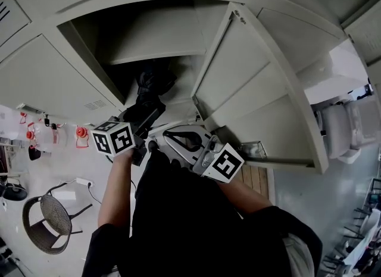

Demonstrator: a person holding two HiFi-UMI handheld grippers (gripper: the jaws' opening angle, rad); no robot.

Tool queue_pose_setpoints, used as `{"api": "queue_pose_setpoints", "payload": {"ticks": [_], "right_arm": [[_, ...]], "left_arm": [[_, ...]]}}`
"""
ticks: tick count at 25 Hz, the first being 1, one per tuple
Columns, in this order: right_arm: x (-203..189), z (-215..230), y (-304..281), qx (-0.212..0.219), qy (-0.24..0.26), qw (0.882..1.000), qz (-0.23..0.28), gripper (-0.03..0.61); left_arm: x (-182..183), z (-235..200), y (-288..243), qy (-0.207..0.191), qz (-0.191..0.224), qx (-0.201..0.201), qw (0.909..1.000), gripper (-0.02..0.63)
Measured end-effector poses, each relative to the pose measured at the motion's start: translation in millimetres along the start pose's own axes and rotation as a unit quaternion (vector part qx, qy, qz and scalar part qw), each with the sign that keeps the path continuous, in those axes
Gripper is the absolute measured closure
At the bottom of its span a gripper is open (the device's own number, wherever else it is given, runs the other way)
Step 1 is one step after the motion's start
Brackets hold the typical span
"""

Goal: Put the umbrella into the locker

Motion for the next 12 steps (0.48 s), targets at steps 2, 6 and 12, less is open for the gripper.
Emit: {"api": "queue_pose_setpoints", "payload": {"ticks": [2, 6, 12], "right_arm": [[0, 0, -1, 0.001, 0.001, 1.000, 0.000, 0.565], [-3, -4, -4, 0.010, -0.004, 1.000, -0.006, 0.565], [-2, -5, -10, 0.019, -0.008, 1.000, -0.006, 0.565]], "left_arm": [[5, -1, -5, -0.004, 0.001, 0.003, 1.0000, 0.362], [15, -4, -17, -0.018, 0.002, 0.015, 0.9997, 0.362], [31, -3, -41, -0.049, -0.007, 0.026, 0.9984, 0.362]]}}
Point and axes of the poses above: the fingertips, and each gripper's own axes: y backward along the fingers, z to its right, x out of its top, the point moved 10 cm from there along y, backward along the fingers, and after that the axes turned 1 degree about z, right-handed, at the moved point
